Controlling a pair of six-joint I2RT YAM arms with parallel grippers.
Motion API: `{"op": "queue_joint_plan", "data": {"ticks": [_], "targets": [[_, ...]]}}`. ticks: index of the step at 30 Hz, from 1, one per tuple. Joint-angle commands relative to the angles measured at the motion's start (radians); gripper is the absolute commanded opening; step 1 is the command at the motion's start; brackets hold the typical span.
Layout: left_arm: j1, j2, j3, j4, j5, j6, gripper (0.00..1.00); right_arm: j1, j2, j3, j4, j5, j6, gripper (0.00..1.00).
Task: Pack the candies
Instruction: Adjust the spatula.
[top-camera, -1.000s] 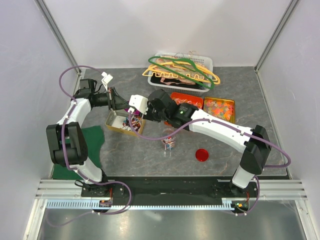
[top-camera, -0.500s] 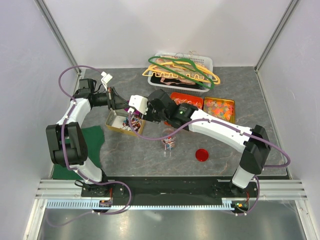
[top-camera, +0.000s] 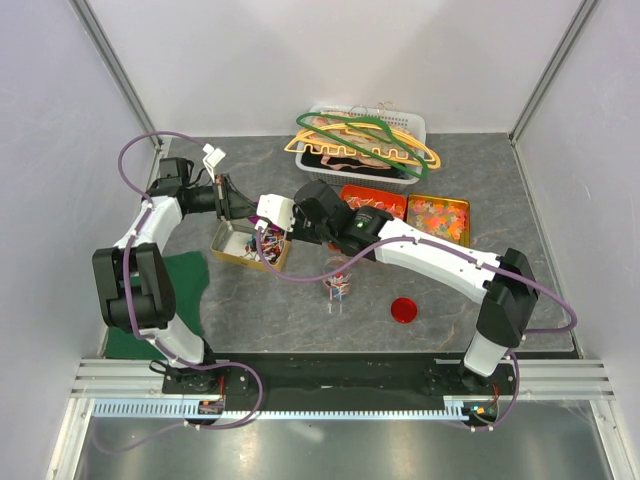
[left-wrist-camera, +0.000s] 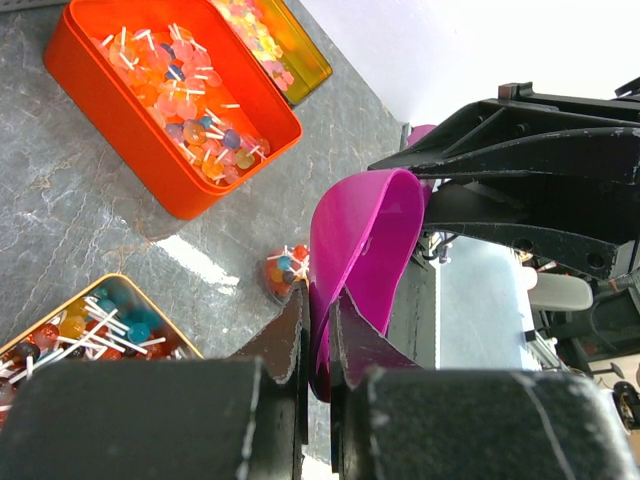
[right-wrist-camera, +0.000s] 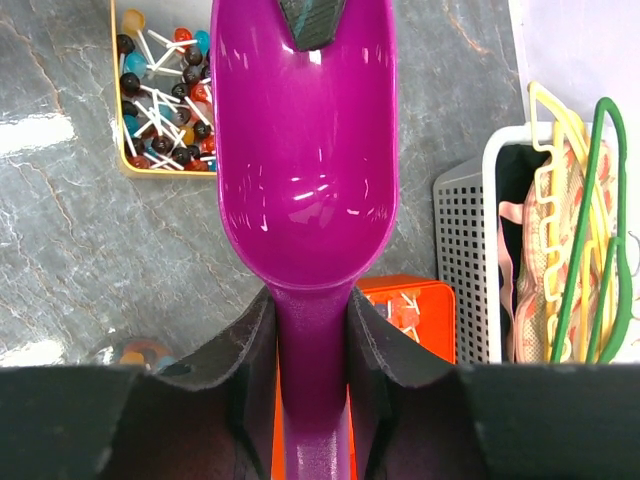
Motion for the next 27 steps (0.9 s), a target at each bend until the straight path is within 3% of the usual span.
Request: {"op": "queue_joint_plan", "data": {"ticks": [1, 12, 15, 18, 26, 27], "targets": [[0.004, 0.012, 0.026, 0.003, 0.261, -0.027, 0.02, 0.005, 0.002, 0.036, -0.002, -0.037, 0.017, 0.01], [0.001, 0.024, 0.026, 0.003, 0.229, -0.025, 0.02, 0.005, 0.005, 0.083, -0.045, -0.086, 0.038, 0.00], [-0.002, 0.021, 0.024, 0.003, 0.226, -0.025, 0.02, 0.005, 0.016, 0.091, -0.043, -0.091, 0.044, 0.15], [-0.003, 0.021, 0.021, 0.003, 0.223, -0.022, 0.02, 0.005, 0.027, 0.094, -0.045, -0.097, 0.050, 0.22], [-0.006, 0.024, 0.020, 0.005, 0.223, -0.022, 0.02, 0.005, 0.030, 0.111, -0.046, -0.106, 0.064, 0.30], [-0.008, 0.027, 0.020, 0.005, 0.221, -0.022, 0.02, 0.005, 0.030, 0.112, -0.046, -0.109, 0.066, 0.35]]}}
